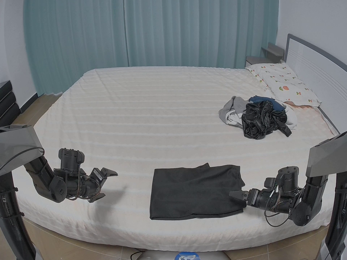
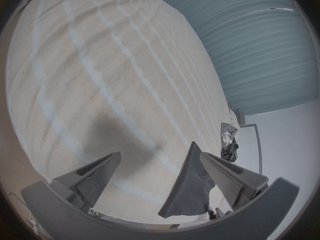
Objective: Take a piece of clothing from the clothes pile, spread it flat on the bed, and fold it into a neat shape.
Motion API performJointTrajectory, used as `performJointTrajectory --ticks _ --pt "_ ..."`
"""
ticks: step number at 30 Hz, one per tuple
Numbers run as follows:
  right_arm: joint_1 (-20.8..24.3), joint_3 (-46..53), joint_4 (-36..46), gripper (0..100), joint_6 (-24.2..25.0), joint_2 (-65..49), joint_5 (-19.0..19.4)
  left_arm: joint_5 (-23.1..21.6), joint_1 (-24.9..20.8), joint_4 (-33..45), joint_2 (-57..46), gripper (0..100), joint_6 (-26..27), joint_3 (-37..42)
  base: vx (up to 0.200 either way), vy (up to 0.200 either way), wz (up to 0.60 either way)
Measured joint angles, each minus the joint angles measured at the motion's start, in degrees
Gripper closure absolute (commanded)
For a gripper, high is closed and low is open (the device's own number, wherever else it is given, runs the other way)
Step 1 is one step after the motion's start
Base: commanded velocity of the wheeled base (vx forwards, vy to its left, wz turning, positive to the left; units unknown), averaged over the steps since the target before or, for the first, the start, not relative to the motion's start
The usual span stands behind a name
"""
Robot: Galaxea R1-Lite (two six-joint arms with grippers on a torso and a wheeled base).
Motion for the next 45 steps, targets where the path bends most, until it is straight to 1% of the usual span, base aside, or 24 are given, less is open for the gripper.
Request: performJointTrajectory --ticks 4,5,14,17,23,26,31,37,38,41,45 --pt "0.6 1.2 -1.2 0 0.0 1.7 0.0 0.0 0.0 0.0 0.0 0 0.0 0.0 0.000 0.000 0.00" --pt "0.7 1.3 -1.3 100 0.0 2.1 -0.1 0.0 0.0 0.0 0.0 0 0.0 0.0 0.000 0.000 0.00" --pt "0.8 2.3 -4.4 100 -0.3 3.6 -0.4 0.0 0.0 0.0 0.0 0 -0.1 0.0 0.000 0.000 0.00" --pt "0.7 4.0 -4.7 100 -1.0 3.5 -0.4 0.0 0.0 0.0 0.0 0 -0.1 0.0 0.000 0.000 0.00" --pt "0.3 7.7 -8.9 100 -1.7 3.4 -0.4 0.0 0.0 0.0 0.0 0 -0.1 0.0 0.000 0.000 0.00" --pt "-0.1 9.3 -9.0 100 -2.3 3.4 -0.4 0.0 0.0 0.0 0.0 0 -0.1 0.0 0.000 0.000 0.00" --pt "-1.9 10.9 -9.1 100 -5.3 3.5 0.0 0.0 -0.1 0.0 0.0 0 0.0 0.0 0.000 0.000 0.00" --pt "-2.5 11.6 -9.1 100 -5.6 3.8 0.2 0.0 -0.1 0.0 0.0 0 0.0 0.0 0.000 0.000 0.00" --pt "-2.5 11.8 -9.1 0 -5.7 3.9 0.2 0.0 -0.1 0.0 0.0 0 0.0 0.0 0.000 0.000 0.00" --pt "-2.4 12.4 -9.1 0 -7.2 4.4 0.2 0.0 -0.1 0.0 0.0 0 0.0 0.0 0.000 0.000 0.00" --pt "-3.5 12.1 -9.1 0 -7.3 4.1 0.3 0.0 -0.1 0.0 0.0 0 0.1 0.1 0.000 0.000 0.00"
